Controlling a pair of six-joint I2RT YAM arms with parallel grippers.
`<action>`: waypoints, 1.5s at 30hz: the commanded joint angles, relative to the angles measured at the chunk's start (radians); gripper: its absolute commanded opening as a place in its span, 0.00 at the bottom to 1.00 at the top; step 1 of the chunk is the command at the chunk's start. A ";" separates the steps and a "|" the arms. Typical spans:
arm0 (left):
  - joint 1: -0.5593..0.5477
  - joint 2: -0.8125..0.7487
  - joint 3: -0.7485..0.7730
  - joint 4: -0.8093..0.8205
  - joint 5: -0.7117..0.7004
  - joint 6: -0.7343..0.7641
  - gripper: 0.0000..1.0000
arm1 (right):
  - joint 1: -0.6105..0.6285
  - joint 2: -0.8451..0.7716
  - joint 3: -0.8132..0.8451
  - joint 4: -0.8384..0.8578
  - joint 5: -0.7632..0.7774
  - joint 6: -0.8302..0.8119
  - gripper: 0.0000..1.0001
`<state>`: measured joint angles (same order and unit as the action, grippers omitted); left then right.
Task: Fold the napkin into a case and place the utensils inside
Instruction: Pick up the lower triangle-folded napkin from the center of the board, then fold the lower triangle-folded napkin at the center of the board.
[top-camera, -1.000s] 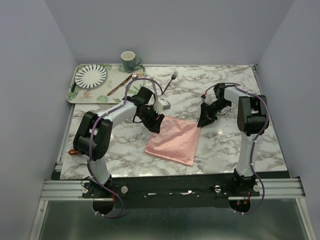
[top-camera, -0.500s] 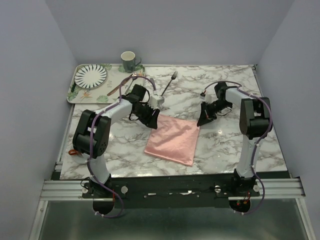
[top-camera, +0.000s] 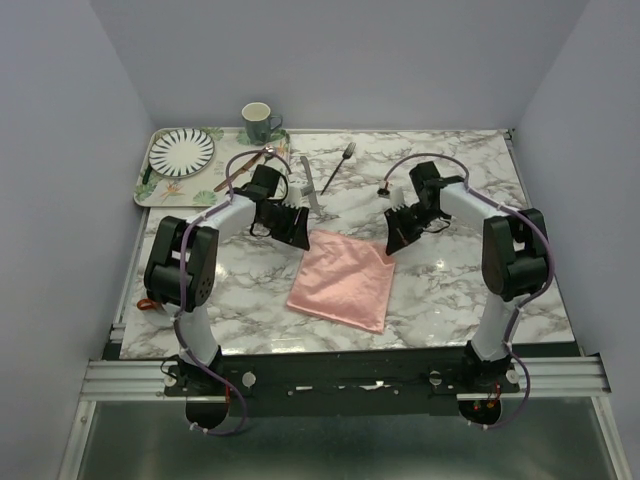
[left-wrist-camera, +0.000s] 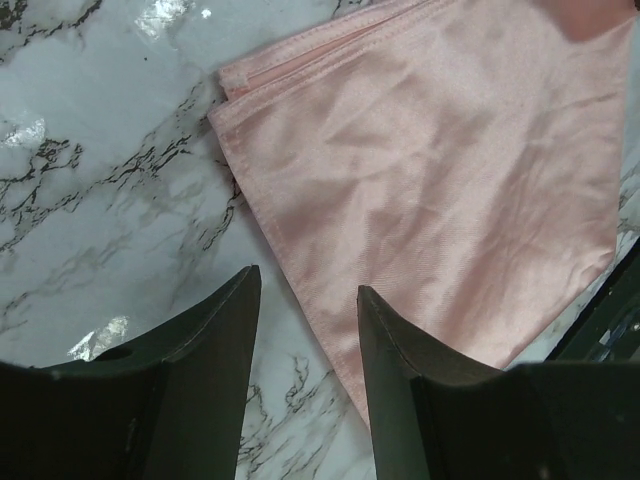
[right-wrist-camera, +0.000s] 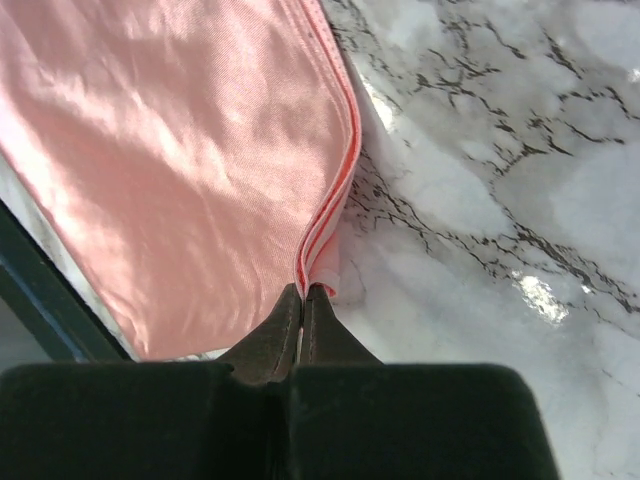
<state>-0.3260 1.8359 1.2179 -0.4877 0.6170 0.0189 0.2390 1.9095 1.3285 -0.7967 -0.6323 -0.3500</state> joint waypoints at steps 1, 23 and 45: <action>0.018 0.039 0.023 0.018 0.015 -0.085 0.53 | 0.075 -0.085 -0.044 0.057 0.077 -0.148 0.01; 0.053 -0.014 -0.153 0.109 0.282 -0.465 0.27 | 0.203 -0.150 -0.091 0.116 0.175 -0.305 0.01; 0.053 0.158 -0.055 0.183 -0.002 -0.507 0.14 | 0.189 -0.130 -0.138 0.206 0.316 -0.193 0.01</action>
<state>-0.2707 1.9205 1.0729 -0.3294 0.7048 -0.5385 0.4355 1.7836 1.1988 -0.6453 -0.4019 -0.5991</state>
